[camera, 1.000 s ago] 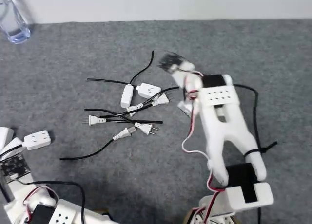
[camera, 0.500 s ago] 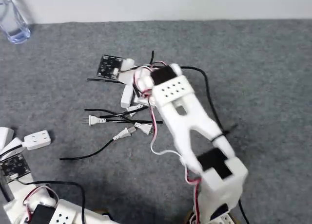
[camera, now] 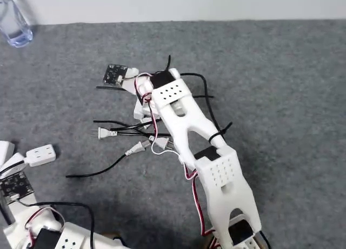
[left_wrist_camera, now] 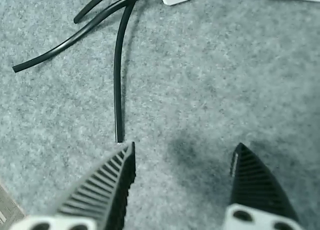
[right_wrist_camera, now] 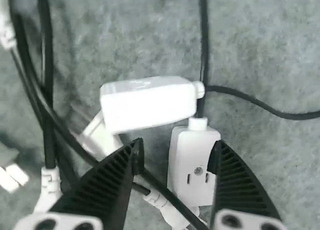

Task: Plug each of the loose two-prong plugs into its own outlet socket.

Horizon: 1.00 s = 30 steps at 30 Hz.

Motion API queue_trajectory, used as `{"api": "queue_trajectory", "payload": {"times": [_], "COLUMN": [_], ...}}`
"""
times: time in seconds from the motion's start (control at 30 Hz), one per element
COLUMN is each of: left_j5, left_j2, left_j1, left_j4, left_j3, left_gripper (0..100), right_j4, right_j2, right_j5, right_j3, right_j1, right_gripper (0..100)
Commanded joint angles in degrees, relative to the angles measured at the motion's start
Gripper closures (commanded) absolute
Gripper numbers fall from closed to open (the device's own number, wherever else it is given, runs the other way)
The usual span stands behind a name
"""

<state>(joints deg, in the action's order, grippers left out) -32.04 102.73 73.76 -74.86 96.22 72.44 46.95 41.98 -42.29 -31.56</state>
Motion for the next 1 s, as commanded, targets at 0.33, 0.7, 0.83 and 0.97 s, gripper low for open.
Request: {"api": "queue_trajectory", "payload": {"times": [0.33, 0.7, 0.83, 0.97], "left_j5": [0.0, 0.0, 0.0, 0.0], "left_j2": [-0.2, -0.2, -0.2, -0.2], "left_j1": [-0.2, -0.2, -0.2, -0.2], "left_j4": [0.4, 0.4, 0.4, 0.4], "left_j3": [-0.6, -0.6, -0.6, -0.6], "left_gripper": [71, 71, 71, 71], "right_j4": [-1.8, -4.8, 1.5, 4.9], "right_j2": [7.5, 11.5, 12.7, 12.8], "right_j5": [-2.6, -3.0, -2.4, 2.5], "right_j3": [-4.2, -4.0, -4.2, -4.3], "right_j1": [1.5, 1.5, 2.5, 4.3], "right_gripper": [78.3, 78.3, 78.7, 89.9]}}
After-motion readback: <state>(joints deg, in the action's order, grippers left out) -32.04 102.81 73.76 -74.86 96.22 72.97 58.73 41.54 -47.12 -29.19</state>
